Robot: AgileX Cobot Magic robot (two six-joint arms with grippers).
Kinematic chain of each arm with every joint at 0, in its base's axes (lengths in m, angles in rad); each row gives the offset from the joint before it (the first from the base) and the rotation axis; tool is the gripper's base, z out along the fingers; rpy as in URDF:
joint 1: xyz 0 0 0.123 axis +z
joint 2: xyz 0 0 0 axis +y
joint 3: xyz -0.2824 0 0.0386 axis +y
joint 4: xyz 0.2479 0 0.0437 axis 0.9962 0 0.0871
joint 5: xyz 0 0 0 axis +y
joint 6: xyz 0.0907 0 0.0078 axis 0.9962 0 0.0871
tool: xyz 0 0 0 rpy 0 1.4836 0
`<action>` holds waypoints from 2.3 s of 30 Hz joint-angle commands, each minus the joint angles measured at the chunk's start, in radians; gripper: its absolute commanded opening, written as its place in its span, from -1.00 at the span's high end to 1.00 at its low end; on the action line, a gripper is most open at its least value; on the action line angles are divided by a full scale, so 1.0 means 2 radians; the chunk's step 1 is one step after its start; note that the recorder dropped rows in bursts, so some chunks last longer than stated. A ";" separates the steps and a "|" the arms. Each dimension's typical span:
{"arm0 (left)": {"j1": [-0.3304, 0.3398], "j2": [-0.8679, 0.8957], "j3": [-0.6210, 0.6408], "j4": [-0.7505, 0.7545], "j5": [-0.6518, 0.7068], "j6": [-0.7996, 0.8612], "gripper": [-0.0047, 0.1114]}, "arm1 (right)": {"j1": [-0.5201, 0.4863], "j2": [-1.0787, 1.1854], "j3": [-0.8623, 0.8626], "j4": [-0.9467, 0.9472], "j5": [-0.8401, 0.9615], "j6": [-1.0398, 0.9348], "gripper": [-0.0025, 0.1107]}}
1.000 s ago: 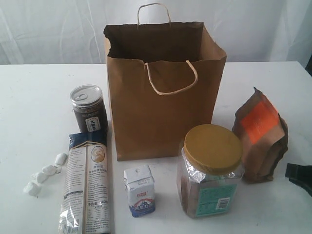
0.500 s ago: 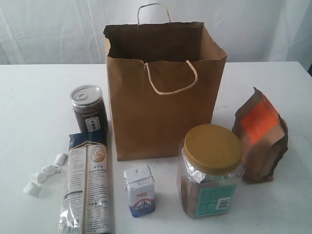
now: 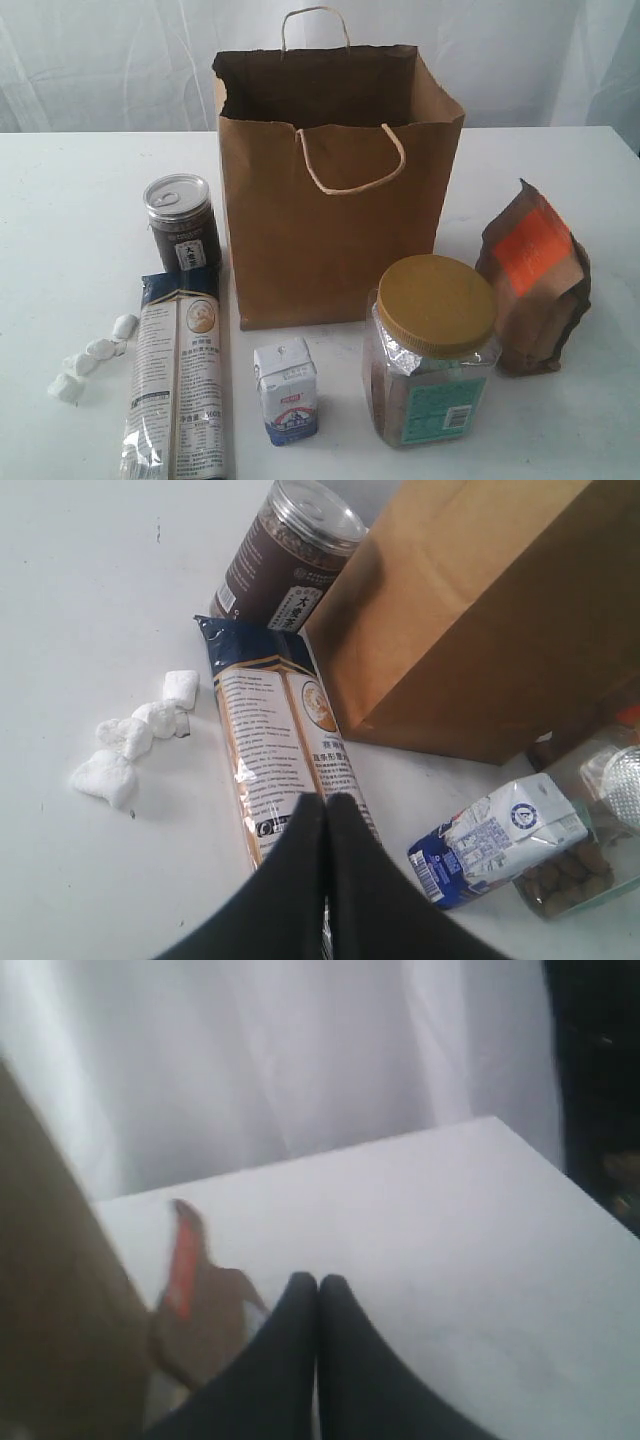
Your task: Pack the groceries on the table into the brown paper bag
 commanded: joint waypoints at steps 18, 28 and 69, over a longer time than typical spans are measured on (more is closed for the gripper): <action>-0.005 -0.002 0.002 -0.005 0.002 0.003 0.92 | 0.040 0.096 0.022 -0.517 -0.089 0.334 0.96; -0.005 -0.002 0.002 -0.005 0.002 0.003 0.92 | 0.040 0.125 0.022 -0.336 -0.101 0.212 0.96; -0.005 -0.002 0.002 -0.005 0.002 0.013 0.92 | 0.431 0.248 0.022 0.089 0.041 -0.009 0.33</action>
